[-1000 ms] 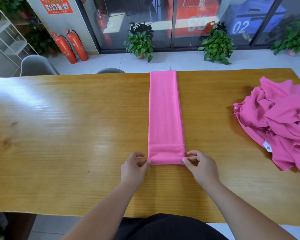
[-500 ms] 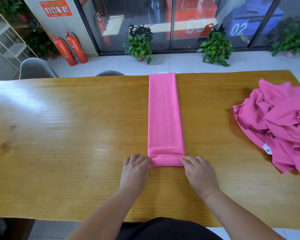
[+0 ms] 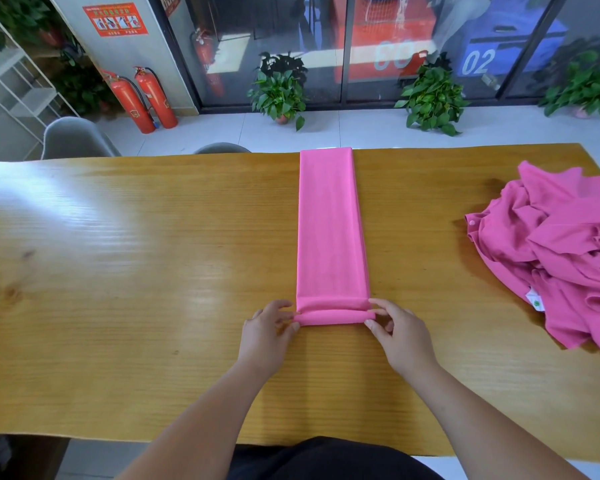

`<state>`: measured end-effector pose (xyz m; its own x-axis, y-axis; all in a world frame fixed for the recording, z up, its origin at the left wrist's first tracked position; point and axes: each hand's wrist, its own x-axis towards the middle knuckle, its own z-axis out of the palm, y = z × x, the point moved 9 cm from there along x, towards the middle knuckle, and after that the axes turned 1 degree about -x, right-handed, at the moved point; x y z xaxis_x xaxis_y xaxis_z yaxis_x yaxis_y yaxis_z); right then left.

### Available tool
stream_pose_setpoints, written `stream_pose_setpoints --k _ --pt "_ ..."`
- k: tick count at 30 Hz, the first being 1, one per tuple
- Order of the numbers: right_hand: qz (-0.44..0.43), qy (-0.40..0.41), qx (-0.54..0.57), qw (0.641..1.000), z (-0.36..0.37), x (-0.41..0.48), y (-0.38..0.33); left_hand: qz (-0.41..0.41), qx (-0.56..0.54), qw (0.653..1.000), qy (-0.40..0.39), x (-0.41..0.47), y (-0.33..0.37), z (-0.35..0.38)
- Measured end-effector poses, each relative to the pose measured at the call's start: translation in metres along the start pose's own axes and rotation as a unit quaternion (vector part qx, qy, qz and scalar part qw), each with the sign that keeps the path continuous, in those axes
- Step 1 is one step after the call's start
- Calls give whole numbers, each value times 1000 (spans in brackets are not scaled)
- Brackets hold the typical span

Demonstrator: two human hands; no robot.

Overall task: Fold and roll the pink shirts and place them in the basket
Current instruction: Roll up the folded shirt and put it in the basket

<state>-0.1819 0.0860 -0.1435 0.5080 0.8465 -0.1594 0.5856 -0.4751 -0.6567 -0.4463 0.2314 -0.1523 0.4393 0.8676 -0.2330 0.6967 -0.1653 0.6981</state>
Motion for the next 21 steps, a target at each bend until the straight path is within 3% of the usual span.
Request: stream_pose_setpoints --k 3,7,10,14,17,21 --pt "18 1 45 999 -4 -3 6 -55 -88 994 -22 -6 -12 2" --pt "55 5 78 995 -3 -7 14 -89 -122 988 -28 -14 -17 4" --pt "40 40 -6 998 -8 -5 6 -89 -86 992 25 -5 -15 -2" --pt "-75 97 -134 983 -13 -4 -22 28 86 993 82 2 17 -8" --pt "-179 124 -215 952 -2 -12 -35 162 197 963 84 -6 42 1" --pt "-219 139 -248 933 7 -22 -24 194 213 951 110 -21 38 0"
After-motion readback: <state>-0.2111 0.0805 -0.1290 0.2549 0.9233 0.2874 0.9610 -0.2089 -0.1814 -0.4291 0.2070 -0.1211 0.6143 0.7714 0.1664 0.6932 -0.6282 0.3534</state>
